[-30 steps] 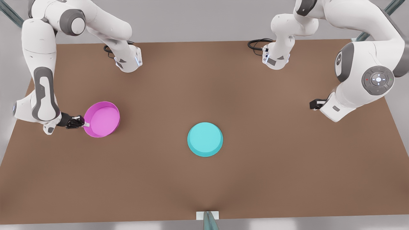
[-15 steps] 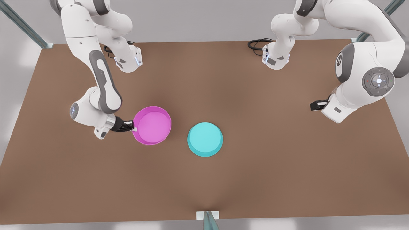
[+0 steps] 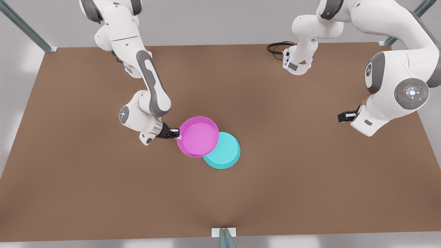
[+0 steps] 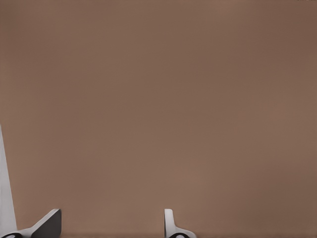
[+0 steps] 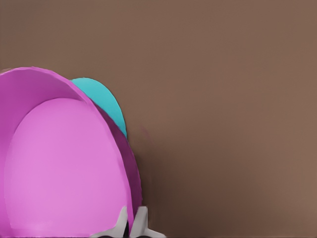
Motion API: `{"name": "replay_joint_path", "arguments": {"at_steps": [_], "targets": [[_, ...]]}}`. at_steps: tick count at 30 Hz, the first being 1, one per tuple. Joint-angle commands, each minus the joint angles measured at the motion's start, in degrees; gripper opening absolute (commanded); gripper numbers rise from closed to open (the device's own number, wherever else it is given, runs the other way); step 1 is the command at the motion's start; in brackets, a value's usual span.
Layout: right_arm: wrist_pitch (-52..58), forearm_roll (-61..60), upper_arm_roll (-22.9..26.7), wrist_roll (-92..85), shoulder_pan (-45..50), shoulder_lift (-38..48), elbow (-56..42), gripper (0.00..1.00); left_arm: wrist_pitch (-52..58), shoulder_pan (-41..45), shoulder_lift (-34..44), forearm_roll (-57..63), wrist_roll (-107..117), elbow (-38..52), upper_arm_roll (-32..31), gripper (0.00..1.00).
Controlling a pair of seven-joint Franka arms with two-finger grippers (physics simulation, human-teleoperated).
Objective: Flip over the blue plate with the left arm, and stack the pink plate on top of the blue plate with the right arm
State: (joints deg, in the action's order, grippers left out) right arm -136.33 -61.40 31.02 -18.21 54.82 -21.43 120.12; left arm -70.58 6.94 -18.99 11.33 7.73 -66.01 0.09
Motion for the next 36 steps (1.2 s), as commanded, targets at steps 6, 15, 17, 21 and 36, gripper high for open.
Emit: {"name": "replay_joint_path", "arguments": {"at_steps": [6,15,17,21,36], "targets": [[-5.8,0.3,-0.3,14.2,7.0,-1.2,-3.5,0.21,0.0,0.0,0.0,-0.1,0.0,0.0,0.3,1.0],[-10.8,0.1,-3.1,21.5,9.1,-7.2,-8.8,0.28,-0.1,0.0,-0.4,-0.2,-0.2,0.0,1.2,1.0],[-11.1,0.2,-3.1,21.1,9.1,-7.2,-8.8,1.0,0.0,0.0,-0.4,-0.2,-0.2,0.0,1.2,1.0],[-11.1,0.4,-3.1,20.6,9.1,-7.3,-8.8,1.0,0.0,0.0,-0.4,-0.2,-0.2,0.0,1.2,1.0],[15.0,52.3,-6.1,16.4,-21.4,19.8,-8.2,1.0,0.1,0.7,-0.7,-0.2,-0.2,0.0,1.1,1.0]]}}
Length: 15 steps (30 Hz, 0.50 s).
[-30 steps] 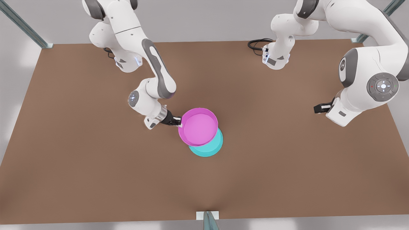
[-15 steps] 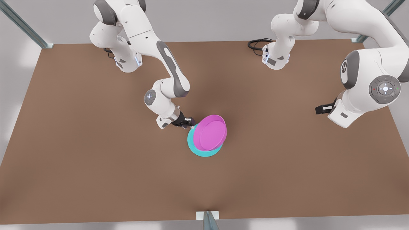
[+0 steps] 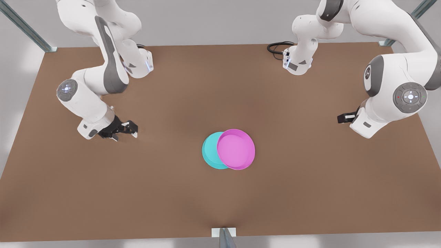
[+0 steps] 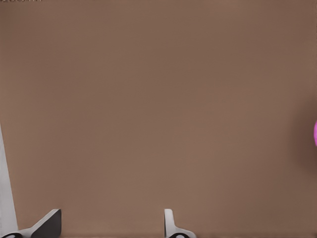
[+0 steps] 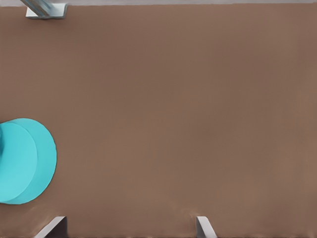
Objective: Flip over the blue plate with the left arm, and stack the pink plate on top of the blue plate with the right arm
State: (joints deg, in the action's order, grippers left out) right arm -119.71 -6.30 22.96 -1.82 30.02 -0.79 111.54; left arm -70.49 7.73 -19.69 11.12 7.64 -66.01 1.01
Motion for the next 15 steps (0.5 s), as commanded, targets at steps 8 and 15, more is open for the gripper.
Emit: {"name": "replay_joint_path", "arguments": {"at_steps": [8,15], "targets": [[19.3,7.6,-9.5,0.0,-18.9,-1.4,-10.8,1.0,0.2,0.4,0.0,0.2,0.2,0.1,-0.1,1.0],[21.8,7.3,-14.0,0.2,-22.9,-4.9,-17.0,1.0,-0.1,0.4,0.0,-0.2,-0.5,0.3,-0.2,1.0]]}}
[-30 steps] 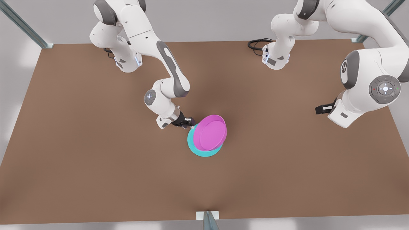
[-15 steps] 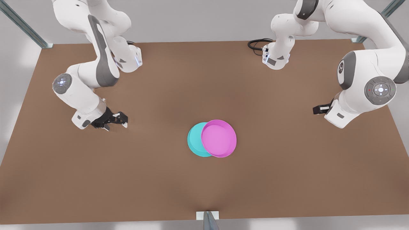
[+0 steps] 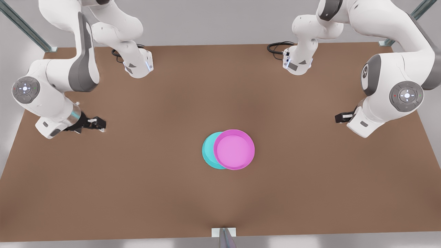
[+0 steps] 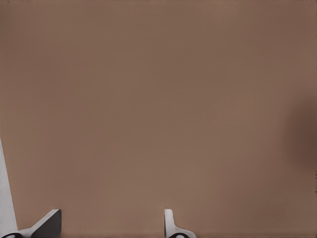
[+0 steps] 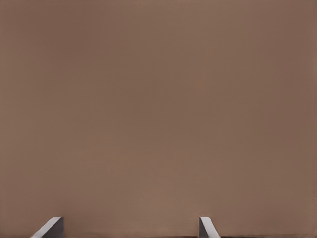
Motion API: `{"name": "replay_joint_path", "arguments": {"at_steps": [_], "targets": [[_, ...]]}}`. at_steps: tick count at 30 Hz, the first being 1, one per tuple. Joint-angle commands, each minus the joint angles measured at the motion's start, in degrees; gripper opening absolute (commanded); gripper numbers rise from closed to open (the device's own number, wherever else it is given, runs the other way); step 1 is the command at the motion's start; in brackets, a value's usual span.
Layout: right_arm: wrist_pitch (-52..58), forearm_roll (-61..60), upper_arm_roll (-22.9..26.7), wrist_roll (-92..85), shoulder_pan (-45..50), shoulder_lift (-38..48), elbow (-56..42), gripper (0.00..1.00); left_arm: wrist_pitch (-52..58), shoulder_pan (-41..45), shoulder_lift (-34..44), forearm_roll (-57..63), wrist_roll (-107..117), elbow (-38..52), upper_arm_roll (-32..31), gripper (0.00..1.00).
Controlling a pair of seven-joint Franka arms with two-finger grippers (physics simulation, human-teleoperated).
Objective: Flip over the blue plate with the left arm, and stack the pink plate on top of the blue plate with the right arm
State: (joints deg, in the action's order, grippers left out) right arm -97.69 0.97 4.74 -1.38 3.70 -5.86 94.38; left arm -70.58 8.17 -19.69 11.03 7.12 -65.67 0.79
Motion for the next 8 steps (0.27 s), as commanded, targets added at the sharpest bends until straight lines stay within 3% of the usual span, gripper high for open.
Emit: {"name": "replay_joint_path", "arguments": {"at_steps": [1,8], "targets": [[0.0,0.0,-1.5,0.2,-1.8,0.0,-0.1,1.0,0.0,0.0,0.0,-0.2,0.0,-0.1,0.0,1.0],[-3.3,-0.3,-1.5,-2.6,-2.6,-1.2,-0.2,1.0,0.0,0.0,0.0,-0.2,-0.1,0.0,0.0,1.0]]}}
